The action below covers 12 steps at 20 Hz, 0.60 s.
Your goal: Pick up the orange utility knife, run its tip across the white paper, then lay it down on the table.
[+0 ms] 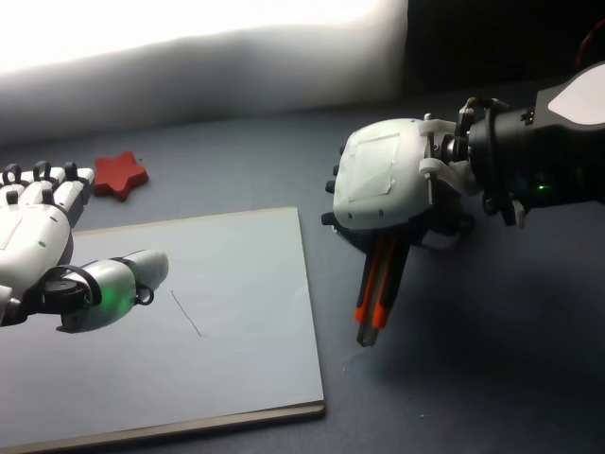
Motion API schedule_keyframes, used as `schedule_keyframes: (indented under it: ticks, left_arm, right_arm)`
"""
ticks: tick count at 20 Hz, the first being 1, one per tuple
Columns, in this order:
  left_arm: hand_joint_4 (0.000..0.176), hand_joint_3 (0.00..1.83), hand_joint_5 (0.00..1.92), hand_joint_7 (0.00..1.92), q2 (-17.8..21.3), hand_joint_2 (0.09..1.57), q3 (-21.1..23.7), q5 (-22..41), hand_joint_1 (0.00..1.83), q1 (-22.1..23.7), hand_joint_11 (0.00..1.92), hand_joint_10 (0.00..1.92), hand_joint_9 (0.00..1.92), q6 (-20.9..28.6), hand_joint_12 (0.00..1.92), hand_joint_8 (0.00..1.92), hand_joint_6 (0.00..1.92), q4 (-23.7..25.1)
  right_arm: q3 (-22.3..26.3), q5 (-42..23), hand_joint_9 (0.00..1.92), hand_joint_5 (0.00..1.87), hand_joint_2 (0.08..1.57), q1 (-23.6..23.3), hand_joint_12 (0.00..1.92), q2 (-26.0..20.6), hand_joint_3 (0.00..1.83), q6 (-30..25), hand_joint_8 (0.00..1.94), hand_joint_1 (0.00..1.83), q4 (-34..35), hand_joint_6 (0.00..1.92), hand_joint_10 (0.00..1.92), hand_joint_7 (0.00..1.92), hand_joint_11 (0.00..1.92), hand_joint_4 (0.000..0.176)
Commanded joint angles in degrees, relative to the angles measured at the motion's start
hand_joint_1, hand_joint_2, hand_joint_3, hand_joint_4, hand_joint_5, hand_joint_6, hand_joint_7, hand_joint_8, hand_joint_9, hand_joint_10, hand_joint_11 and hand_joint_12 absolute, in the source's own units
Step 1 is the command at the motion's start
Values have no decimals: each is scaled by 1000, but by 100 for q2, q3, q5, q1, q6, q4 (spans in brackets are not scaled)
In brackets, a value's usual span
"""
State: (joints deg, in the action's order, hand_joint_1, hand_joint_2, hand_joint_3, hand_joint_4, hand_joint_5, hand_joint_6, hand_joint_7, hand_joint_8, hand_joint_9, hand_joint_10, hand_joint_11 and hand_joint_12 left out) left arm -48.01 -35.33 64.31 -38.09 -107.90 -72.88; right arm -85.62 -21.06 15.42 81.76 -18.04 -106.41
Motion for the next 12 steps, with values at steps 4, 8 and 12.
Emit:
schedule_keyframes:
  ticks: [4, 8, 12]
  left_arm:
    - [0, 0, 14, 0, 14, 1220, -39, 472, 0, 31, 0, 0, 0, 20, 0, 0, 5, 381]
    - [0, 0, 12, 0, 15, 1222, -119, 453, 0, 29, 1, 0, 0, 22, 0, 0, 3, 381]
    - [0, 0, 18, 0, 18, 1223, -331, 420, 0, 33, 0, 0, 0, 82, 0, 0, 5, 380]
  right_arm:
    - [94, 187, 1920, 1480, 867, -115, 1921, -61, 909, 116, 1941, 1601, 335, 1921, 1921, 1801, 1921, 176]
    - [470, 629, 1907, 1490, 910, -204, 1921, -193, 849, 209, 1941, 1597, 873, 1921, 1921, 1797, 1914, 176]
    - [786, 850, 1896, 1471, 923, -270, 1921, -306, 822, 1750, 1941, 1595, 2760, 1921, 1921, 1791, 1907, 176]
